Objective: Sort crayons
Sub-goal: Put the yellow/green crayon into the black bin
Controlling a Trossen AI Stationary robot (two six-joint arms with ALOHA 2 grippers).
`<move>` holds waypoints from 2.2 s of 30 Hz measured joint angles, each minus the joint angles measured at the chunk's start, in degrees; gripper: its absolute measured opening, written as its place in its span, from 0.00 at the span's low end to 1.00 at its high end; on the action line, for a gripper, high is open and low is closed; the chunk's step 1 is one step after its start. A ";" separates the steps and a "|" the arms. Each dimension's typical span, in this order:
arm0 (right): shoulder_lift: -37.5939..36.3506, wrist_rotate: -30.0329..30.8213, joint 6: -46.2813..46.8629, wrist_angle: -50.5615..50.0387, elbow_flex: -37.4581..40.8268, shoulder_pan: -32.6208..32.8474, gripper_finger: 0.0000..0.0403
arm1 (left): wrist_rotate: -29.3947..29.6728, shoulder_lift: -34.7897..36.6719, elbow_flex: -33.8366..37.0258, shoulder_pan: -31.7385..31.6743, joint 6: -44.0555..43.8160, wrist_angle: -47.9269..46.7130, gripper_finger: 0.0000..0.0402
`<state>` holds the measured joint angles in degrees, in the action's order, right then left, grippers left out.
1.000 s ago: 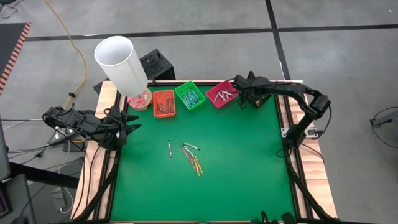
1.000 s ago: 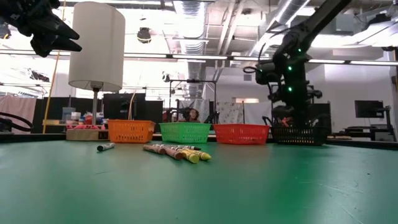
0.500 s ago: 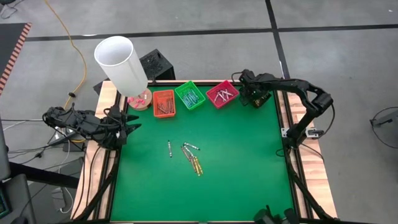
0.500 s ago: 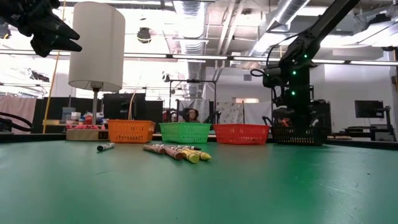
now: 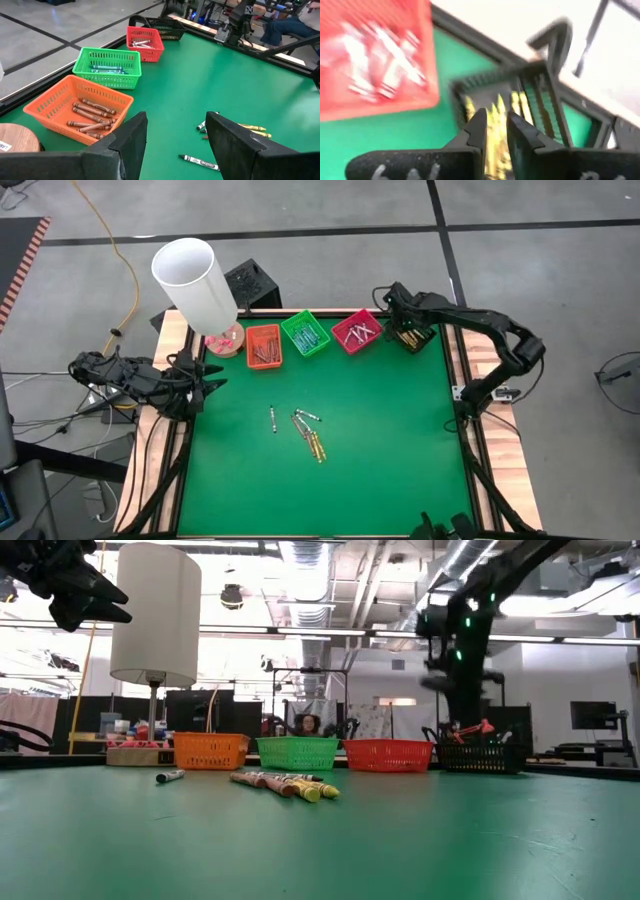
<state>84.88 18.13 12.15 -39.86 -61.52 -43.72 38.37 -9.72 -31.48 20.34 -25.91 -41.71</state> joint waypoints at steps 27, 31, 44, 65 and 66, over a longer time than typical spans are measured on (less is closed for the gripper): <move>15.54 7.46 30.81 29.15 -1.88 56.51 0.18 | -0.44 0.00 0.02 -0.02 0.00 0.05 0.48; 21.02 10.04 30.97 28.95 -5.81 59.80 0.18 | -0.46 0.00 0.02 0.00 -0.02 0.00 0.48; 30.82 18.18 33.41 19.00 -19.42 66.25 0.18 | -0.46 0.00 0.02 -0.02 -0.02 0.02 0.48; 30.74 21.59 46.75 16.25 -16.84 70.89 0.18 | -0.46 0.01 0.02 0.00 -0.03 0.01 0.48; 30.74 21.78 47.17 16.18 -16.67 71.02 0.18 | -0.46 0.00 0.02 -0.01 -0.03 0.02 0.48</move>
<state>115.61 39.91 59.31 -23.68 -78.20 27.30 37.91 -9.72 -31.46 20.33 -25.94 -41.69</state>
